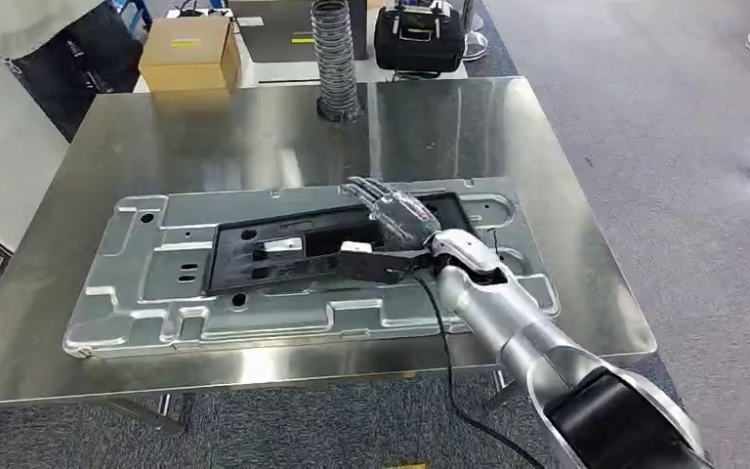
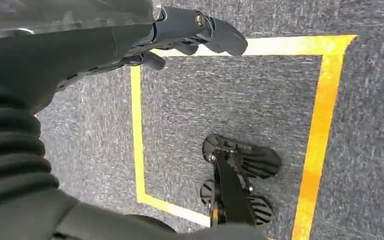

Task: Take the parts from the cabinet and place them on the table.

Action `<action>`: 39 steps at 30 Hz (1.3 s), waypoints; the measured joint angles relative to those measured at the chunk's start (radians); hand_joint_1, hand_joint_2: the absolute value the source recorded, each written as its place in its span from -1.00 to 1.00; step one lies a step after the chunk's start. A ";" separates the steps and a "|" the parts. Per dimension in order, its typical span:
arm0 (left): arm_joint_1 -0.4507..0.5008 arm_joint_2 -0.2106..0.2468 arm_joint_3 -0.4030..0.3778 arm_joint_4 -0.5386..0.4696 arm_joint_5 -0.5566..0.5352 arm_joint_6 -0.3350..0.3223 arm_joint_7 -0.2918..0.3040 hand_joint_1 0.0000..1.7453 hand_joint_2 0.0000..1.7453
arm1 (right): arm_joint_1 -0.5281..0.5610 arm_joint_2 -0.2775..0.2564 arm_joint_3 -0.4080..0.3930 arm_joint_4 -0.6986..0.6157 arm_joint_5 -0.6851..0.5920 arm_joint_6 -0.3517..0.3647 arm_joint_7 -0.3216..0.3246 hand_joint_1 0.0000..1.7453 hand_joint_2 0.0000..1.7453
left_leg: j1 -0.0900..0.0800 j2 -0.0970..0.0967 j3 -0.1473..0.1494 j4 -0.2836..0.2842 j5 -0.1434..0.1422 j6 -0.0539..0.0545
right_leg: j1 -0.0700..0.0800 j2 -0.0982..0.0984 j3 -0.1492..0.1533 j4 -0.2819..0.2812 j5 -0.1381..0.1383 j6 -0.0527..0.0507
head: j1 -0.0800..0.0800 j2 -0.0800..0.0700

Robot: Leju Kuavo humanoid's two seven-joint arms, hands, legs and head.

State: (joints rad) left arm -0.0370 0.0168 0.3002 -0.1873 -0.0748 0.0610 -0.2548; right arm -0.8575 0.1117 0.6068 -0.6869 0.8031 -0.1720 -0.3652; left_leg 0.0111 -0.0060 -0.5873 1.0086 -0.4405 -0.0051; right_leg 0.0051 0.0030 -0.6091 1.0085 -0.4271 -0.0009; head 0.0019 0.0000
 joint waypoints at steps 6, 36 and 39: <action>0.008 -0.001 0.020 0.000 0.007 -0.010 -0.028 -1.00 -1.00 | 0.155 -0.041 -0.166 -0.370 -0.422 0.087 -0.101 -1.00 -1.00 | 0.002 0.002 -0.070 0.171 -0.109 -0.026 | -0.009 -0.005 0.014 -0.018 0.003 -0.024 | -0.005 0.000; 0.030 -0.012 0.163 0.000 0.053 0.011 -0.124 -1.00 -1.00 | 0.968 -0.148 -0.493 -1.241 -0.578 -0.477 -0.332 -1.00 -1.00 | 0.000 0.003 -0.052 0.114 -0.092 -0.024 | -0.014 -0.009 0.046 -0.023 -0.013 -0.021 | -0.003 0.000; 0.030 -0.013 0.172 0.000 0.052 0.013 -0.124 -1.00 -1.00 | 1.005 -0.142 -0.514 -1.238 -0.578 -0.459 -0.332 -1.00 -1.00 | 0.000 0.003 -0.096 0.304 -0.201 -0.032 | -0.010 -0.010 0.006 -0.020 0.013 -0.023 | -0.003 0.000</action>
State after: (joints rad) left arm -0.0068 0.0042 0.4726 -0.1873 -0.0225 0.0736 -0.3792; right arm 0.1477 -0.0306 0.0924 -1.9253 0.2255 -0.6309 -0.6970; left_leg 0.0115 -0.0029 -0.6829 1.3126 -0.6411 -0.0372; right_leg -0.0048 -0.0074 -0.6027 0.9887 -0.4144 -0.0238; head -0.0015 0.0000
